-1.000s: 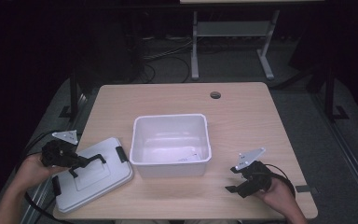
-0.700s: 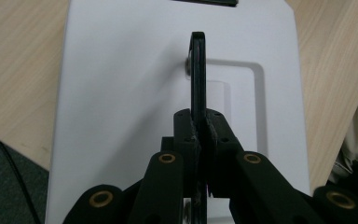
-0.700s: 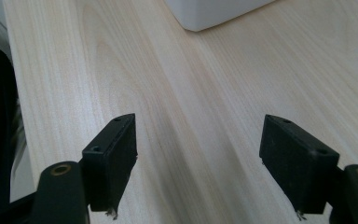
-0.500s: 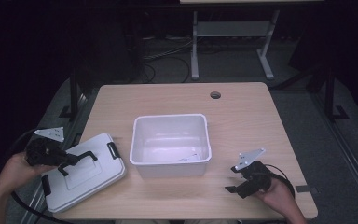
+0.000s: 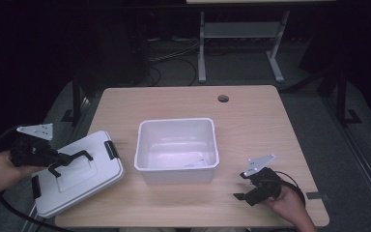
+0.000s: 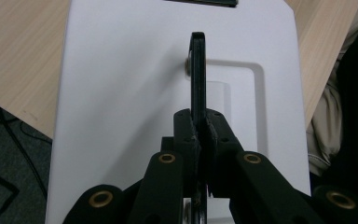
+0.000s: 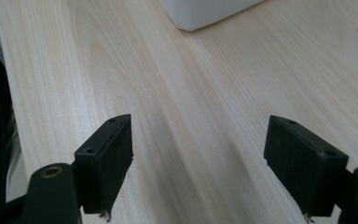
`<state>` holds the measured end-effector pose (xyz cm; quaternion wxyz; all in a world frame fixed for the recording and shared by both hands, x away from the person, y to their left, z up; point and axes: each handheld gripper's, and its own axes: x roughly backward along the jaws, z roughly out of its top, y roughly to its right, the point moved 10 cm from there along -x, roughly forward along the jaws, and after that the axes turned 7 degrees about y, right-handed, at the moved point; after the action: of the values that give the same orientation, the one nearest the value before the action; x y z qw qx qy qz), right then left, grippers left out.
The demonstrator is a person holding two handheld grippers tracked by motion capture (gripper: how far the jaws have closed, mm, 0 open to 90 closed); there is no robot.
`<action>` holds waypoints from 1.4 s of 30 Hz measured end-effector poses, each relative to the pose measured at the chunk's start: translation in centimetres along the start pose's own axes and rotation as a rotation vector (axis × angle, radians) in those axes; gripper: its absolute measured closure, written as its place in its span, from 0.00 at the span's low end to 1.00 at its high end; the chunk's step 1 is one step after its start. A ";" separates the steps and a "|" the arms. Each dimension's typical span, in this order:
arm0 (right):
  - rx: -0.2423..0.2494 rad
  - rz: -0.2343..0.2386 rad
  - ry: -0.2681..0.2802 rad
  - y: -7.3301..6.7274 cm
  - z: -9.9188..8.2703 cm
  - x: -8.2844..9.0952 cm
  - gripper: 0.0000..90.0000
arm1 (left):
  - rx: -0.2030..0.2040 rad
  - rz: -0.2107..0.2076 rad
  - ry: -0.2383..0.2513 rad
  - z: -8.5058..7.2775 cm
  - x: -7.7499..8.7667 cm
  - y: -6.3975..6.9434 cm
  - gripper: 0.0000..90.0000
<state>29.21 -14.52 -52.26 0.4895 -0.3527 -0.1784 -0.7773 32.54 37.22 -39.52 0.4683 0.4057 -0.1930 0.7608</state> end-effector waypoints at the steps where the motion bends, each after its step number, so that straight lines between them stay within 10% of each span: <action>1: 0.001 -0.002 -0.002 0.0 0.0 0.0 0.26 | -0.002 0.000 0.001 0.2 0.3 0.1 0.94; 42: -0.010 -0.021 0.006 0.3 -0.7 0.3 0.24 | -0.095 -0.045 0.033 7.2 3.7 1.9 0.94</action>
<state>29.11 -15.26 -52.55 0.4803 -0.3509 -0.1769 -0.7842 33.17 33.51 -32.07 0.5071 0.3746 -0.2118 0.7468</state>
